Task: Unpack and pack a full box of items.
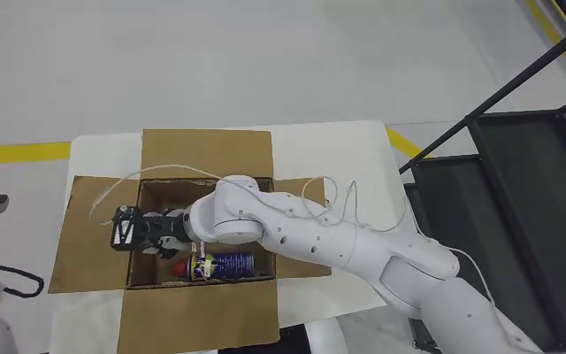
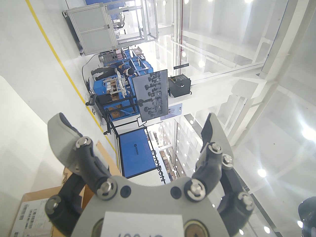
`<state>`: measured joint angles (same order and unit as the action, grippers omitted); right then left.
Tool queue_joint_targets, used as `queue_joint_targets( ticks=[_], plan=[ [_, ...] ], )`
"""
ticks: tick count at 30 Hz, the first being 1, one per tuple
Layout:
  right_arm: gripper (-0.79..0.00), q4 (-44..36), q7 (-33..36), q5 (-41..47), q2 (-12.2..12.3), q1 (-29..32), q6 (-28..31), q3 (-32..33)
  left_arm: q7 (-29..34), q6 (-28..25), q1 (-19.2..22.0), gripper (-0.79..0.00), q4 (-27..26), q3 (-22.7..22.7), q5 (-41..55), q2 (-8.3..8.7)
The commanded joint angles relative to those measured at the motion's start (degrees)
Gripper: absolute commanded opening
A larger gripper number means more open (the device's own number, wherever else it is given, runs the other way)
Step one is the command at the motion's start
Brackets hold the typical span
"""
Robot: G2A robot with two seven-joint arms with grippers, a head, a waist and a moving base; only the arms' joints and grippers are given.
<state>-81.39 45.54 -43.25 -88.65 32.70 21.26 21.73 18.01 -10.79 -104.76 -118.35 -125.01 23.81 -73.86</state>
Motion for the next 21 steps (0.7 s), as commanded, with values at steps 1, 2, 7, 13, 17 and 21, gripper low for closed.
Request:
queue_joint_targets(
  ticks=[1,2,7,13,17,21],
  plan=[
    [-0.785,0.7,1.1,0.2,-0.5,-0.5,-0.1,-0.3,0.0,0.0,0.0,0.000,0.0,0.0,0.0,0.00],
    [-0.785,1.1,1.7,0.3,-0.8,-0.7,-0.3,-0.4,0.0,0.0,0.0,0.000,0.0,0.0,0.0,0.00],
    [-0.785,3.4,3.8,1.4,-2.4,-1.7,-0.9,-1.0,0.0,0.0,0.0,0.000,0.0,0.0,0.0,0.00],
    [-0.785,7.2,4.1,1.9,-4.4,-2.7,-1.1,-1.9,0.0,0.0,0.0,0.000,0.0,0.0,0.0,0.00],
    [-0.785,9.7,1.6,2.4,-5.7,-2.8,0.3,-2.1,0.0,0.0,0.0,0.000,0.0,0.0,0.0,0.00],
    [-0.785,12.1,-0.5,2.1,-6.8,-2.8,0.8,-2.1,0.0,0.0,0.0,0.000,0.0,0.0,0.0,0.00]
  ],
)
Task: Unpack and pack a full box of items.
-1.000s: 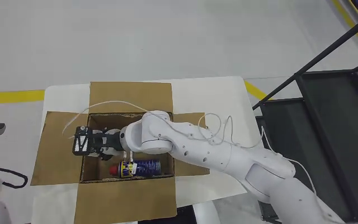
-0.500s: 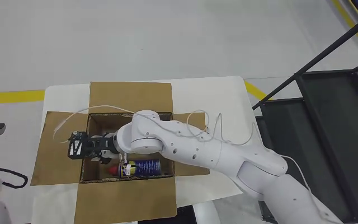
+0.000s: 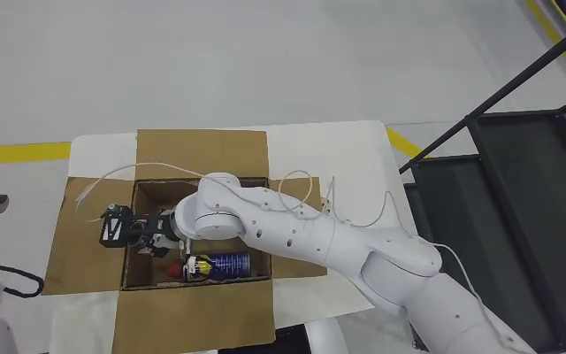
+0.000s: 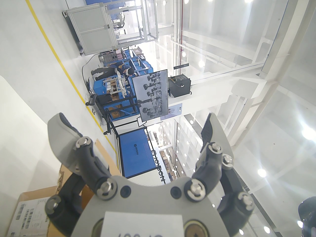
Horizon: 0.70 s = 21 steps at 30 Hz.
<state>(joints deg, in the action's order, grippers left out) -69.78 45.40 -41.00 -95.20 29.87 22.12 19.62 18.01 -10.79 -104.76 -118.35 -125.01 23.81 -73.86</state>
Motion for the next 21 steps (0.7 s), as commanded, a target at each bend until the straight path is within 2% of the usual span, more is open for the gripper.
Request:
queue_joint_targets(
  ticks=[1,10,21],
  plan=[
    [-0.785,0.9,-0.9,-0.3,-0.4,0.0,-0.1,0.1,0.0,0.0,0.0,0.000,0.0,0.0,0.0,0.00],
    [-0.785,2.9,-0.4,-2.0,-1.6,0.4,-0.3,0.5,0.0,0.0,0.0,0.000,0.0,0.0,0.0,0.00],
    [-0.785,3.4,0.5,-3.9,-1.9,1.9,-1.0,2.1,0.0,0.0,0.0,0.000,0.0,0.0,0.0,0.00]
  ],
)
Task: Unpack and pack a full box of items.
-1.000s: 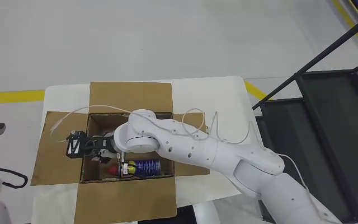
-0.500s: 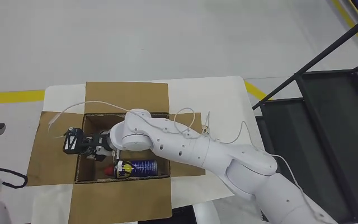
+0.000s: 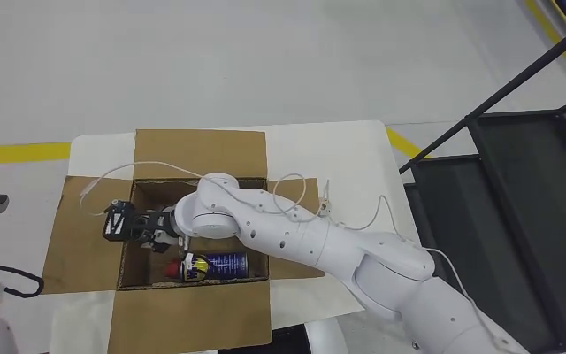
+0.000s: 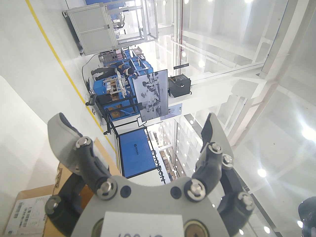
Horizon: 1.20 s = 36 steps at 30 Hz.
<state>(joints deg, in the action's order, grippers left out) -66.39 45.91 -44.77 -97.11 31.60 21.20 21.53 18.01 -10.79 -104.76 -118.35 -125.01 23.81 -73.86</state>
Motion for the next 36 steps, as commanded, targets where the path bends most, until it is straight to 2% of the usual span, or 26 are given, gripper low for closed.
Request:
queue_joint_targets(
  ticks=[1,16,22,29,31,36],
  plan=[
    [-0.785,0.1,0.0,-0.2,0.0,0.4,-0.1,0.4,0.0,0.0,0.0,0.000,0.0,0.0,0.0,0.00],
    [-0.785,-1.3,-0.6,-3.9,1.4,4.7,-2.5,4.6,0.0,0.0,0.0,0.000,0.0,0.0,0.0,0.00],
    [-0.643,-2.7,0.4,-5.1,2.1,6.4,-2.0,5.9,0.0,0.0,0.0,0.000,0.0,0.0,0.0,0.00],
    [-0.576,-3.2,0.7,-5.6,2.4,7.4,-1.2,7.1,0.0,0.0,0.0,0.000,0.0,0.0,0.0,0.00],
    [-0.520,-3.2,0.7,-5.8,2.5,7.6,-1.0,7.4,0.0,0.0,0.0,0.000,0.0,0.0,0.0,0.00],
    [-0.496,-3.3,0.9,-6.1,2.6,8.2,-0.6,8.2,0.0,0.0,0.0,0.000,0.0,0.0,0.0,0.00]
  ],
)
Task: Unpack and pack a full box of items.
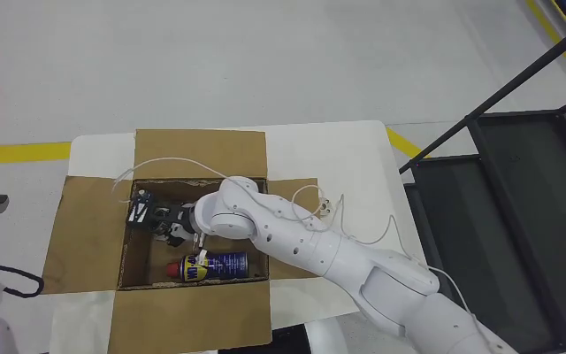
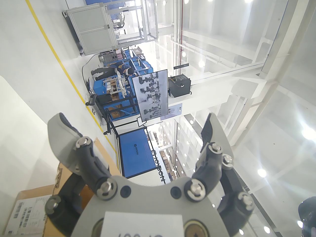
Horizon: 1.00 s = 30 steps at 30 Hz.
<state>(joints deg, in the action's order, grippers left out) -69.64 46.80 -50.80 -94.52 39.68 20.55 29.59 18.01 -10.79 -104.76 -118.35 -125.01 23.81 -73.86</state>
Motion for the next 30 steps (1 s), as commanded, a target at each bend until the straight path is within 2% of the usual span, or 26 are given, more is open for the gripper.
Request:
queue_joint_targets(
  ticks=[1,8,11,13,14,20,30],
  plan=[
    [-0.489,-0.1,0.1,-0.1,0.1,0.2,0.1,0.3,0.0,0.0,0.0,0.000,0.0,0.0,0.0,0.00],
    [-0.434,-0.8,1.0,-0.7,0.3,0.8,0.3,1.4,0.0,0.0,0.0,0.000,0.0,0.0,0.0,0.00],
    [-0.437,-1.2,1.2,-1.1,0.4,1.0,0.3,1.8,0.0,0.0,0.0,0.000,0.0,0.0,0.0,0.00],
    [-0.468,-1.3,1.2,-1.4,0.5,1.3,0.3,2.0,0.0,0.0,0.0,0.000,0.0,0.0,0.0,0.00],
    [-0.514,-1.3,1.3,-1.3,0.5,1.4,0.4,2.1,0.0,0.0,0.0,0.000,0.0,0.0,0.0,0.00],
    [-0.576,-1.6,1.6,-1.6,0.6,2.0,0.5,2.6,0.0,0.0,0.0,0.000,0.0,0.0,0.0,0.00],
    [-0.588,-5.6,4.6,-1.7,1.3,3.3,0.7,4.5,0.0,0.0,0.0,0.000,0.0,0.0,0.0,0.00]
  ],
)
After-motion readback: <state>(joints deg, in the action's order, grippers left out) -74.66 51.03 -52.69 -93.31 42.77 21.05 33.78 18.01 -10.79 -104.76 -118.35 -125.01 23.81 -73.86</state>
